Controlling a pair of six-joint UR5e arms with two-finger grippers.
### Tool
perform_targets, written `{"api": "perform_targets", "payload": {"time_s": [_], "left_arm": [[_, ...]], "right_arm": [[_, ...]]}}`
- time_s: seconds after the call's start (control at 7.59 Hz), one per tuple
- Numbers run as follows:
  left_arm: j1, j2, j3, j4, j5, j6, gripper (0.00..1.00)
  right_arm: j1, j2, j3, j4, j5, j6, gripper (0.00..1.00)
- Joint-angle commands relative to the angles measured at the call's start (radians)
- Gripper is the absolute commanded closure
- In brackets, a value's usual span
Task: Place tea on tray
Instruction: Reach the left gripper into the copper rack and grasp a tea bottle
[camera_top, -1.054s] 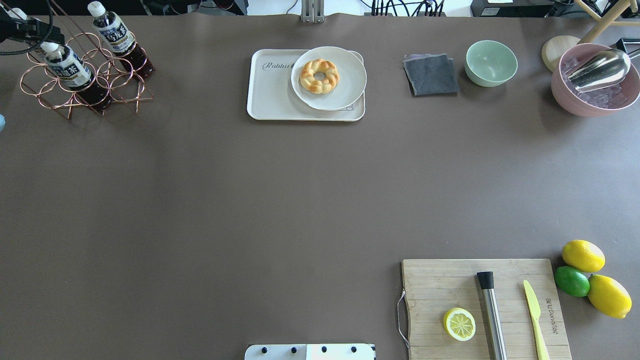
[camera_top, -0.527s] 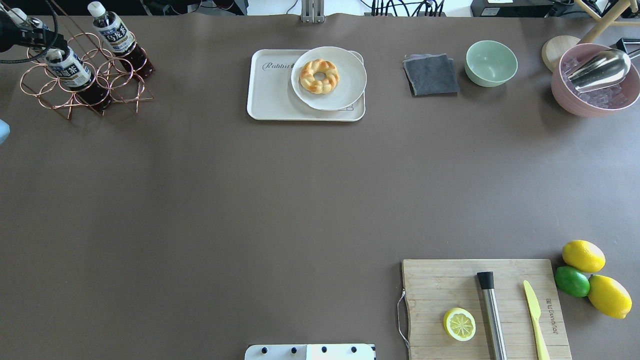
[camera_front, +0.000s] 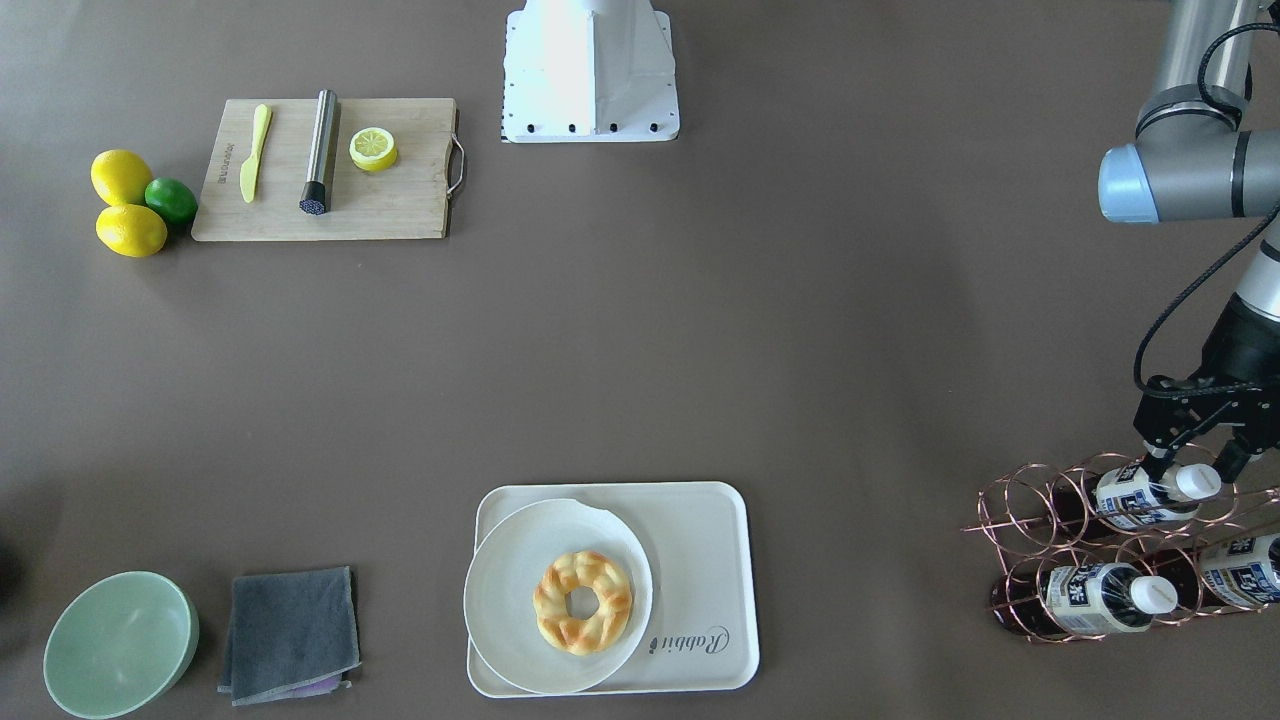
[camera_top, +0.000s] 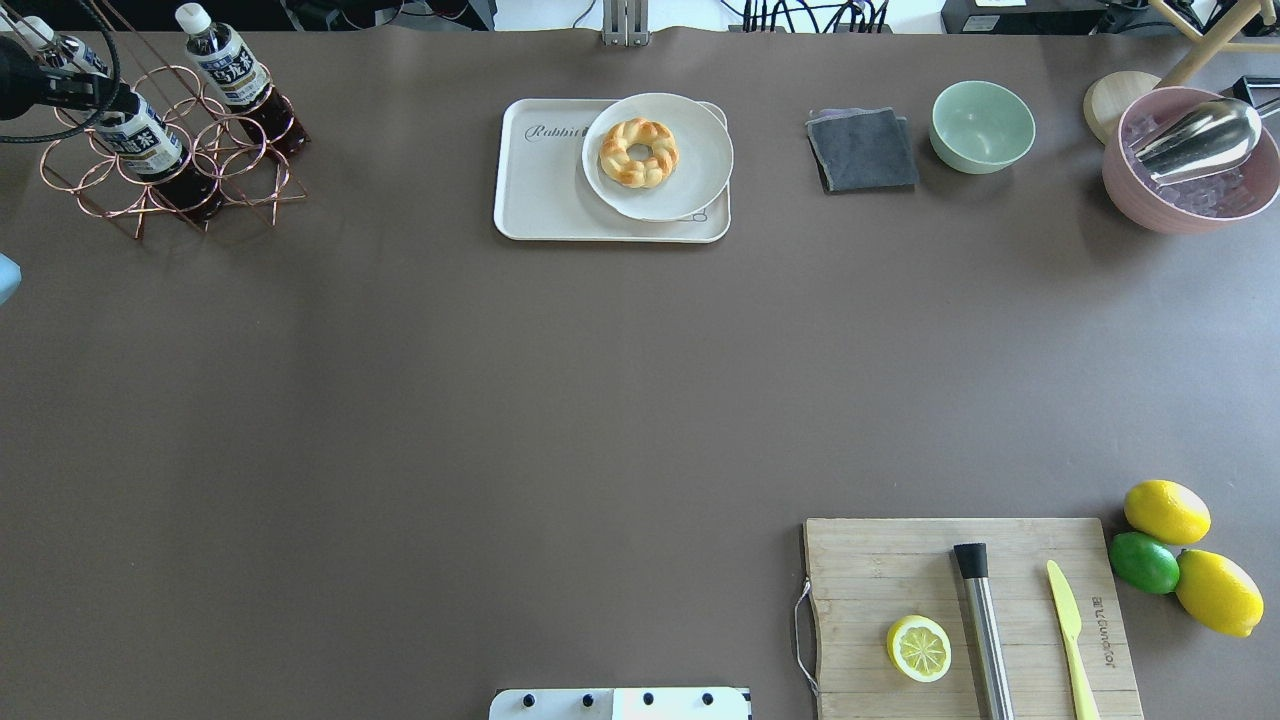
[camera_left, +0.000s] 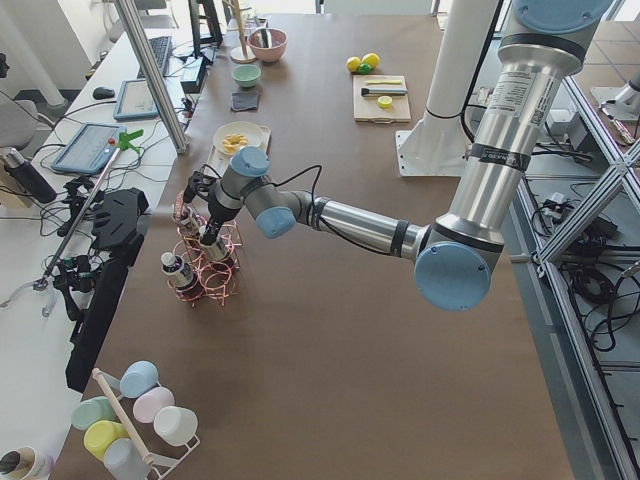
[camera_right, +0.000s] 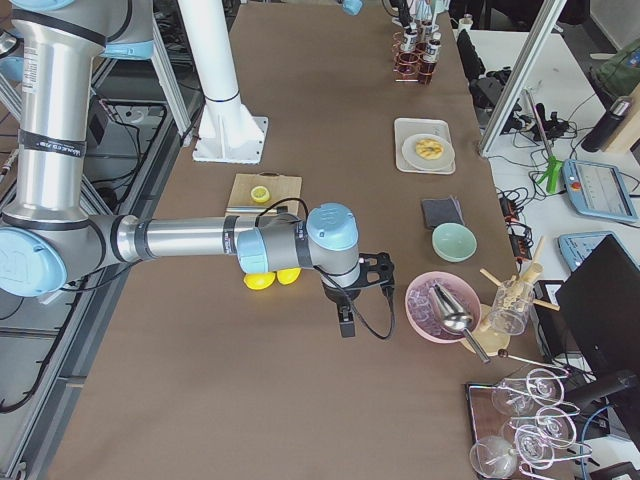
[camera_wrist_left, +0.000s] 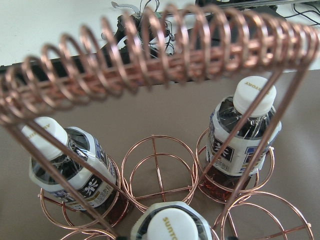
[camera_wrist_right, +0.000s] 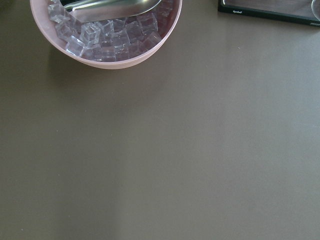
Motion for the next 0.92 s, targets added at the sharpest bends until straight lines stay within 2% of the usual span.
{"api": "perform_targets", "payload": {"time_s": [0.0, 0.4, 0.79], "left_arm": [[-0.002, 0.003, -0.007, -0.007, 0.000, 0.000, 0.42], [-0.008, 0.003, -0.014, -0.007, 0.000, -0.001, 0.46], [-0.011, 0.005, -0.011, -0.005, 0.002, 0.009, 0.46]], "right_arm": [[0.000, 0.000, 0.000, 0.000, 0.001, 0.000, 0.00], [0.000, 0.000, 0.000, 0.000, 0.001, 0.000, 0.00], [0.000, 0.000, 0.000, 0.000, 0.001, 0.000, 0.00]]}}
